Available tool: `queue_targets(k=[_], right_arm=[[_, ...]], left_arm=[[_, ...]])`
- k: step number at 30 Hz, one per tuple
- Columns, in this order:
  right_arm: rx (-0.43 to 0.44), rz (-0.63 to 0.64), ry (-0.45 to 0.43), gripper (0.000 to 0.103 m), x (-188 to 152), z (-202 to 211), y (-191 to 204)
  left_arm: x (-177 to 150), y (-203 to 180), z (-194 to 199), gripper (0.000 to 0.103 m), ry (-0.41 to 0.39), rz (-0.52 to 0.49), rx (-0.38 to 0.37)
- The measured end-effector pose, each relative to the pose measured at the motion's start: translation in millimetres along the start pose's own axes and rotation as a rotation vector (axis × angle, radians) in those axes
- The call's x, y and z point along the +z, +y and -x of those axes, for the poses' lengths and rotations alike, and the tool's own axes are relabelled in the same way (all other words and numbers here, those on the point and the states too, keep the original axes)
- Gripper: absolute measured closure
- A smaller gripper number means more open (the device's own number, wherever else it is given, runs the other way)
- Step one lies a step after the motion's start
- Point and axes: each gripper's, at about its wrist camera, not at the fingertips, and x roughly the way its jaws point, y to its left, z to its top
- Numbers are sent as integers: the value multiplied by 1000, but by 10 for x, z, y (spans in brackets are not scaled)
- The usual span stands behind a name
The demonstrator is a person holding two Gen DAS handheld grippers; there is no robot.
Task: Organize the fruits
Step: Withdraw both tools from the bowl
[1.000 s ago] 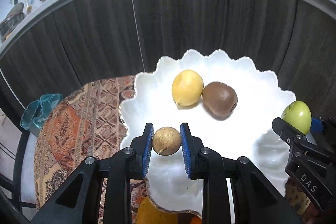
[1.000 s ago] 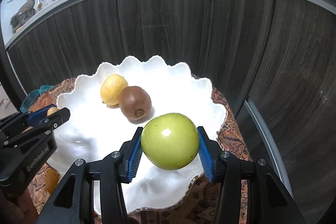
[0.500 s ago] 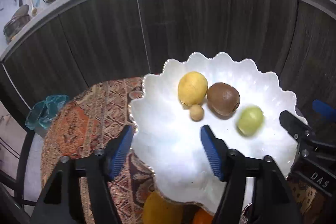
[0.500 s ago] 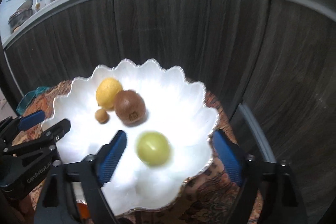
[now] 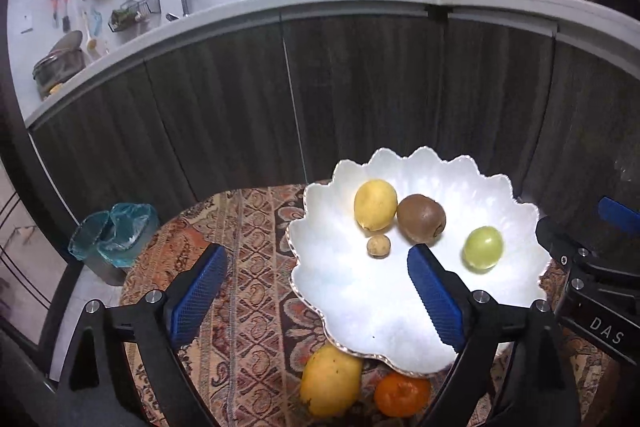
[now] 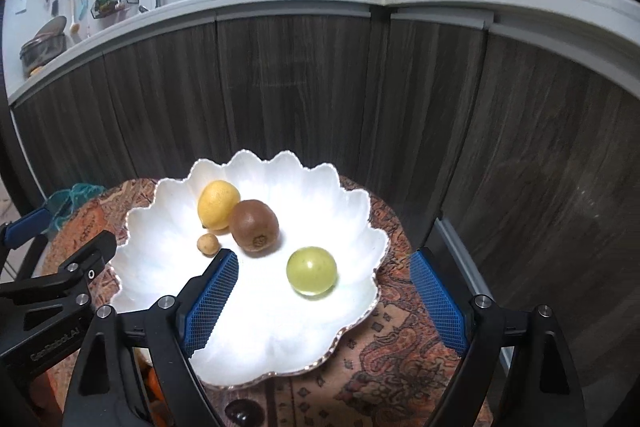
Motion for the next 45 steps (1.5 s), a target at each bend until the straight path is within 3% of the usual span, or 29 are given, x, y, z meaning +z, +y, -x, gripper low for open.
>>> queue_targets(k=[11,24,33,36,45], right_arm=[[-2,-22,-61,14,9,525,-38],[7,-31,-109,14,-124,954,-66],[-5,-40,-117,14,-303,1079,-68],[-9,-43,-107,9,-378,1070,-74],[-5,-41,-53,9,-649,982,-67]], left_arm=[[-1,59,535,7,-67,7,4],[-170,61,889,6,-100,22,14],[-357,57,977,4,-106,28,22],[-429,48,978,4,-102,30,26],[-731,36,906,4,-57,20,30]])
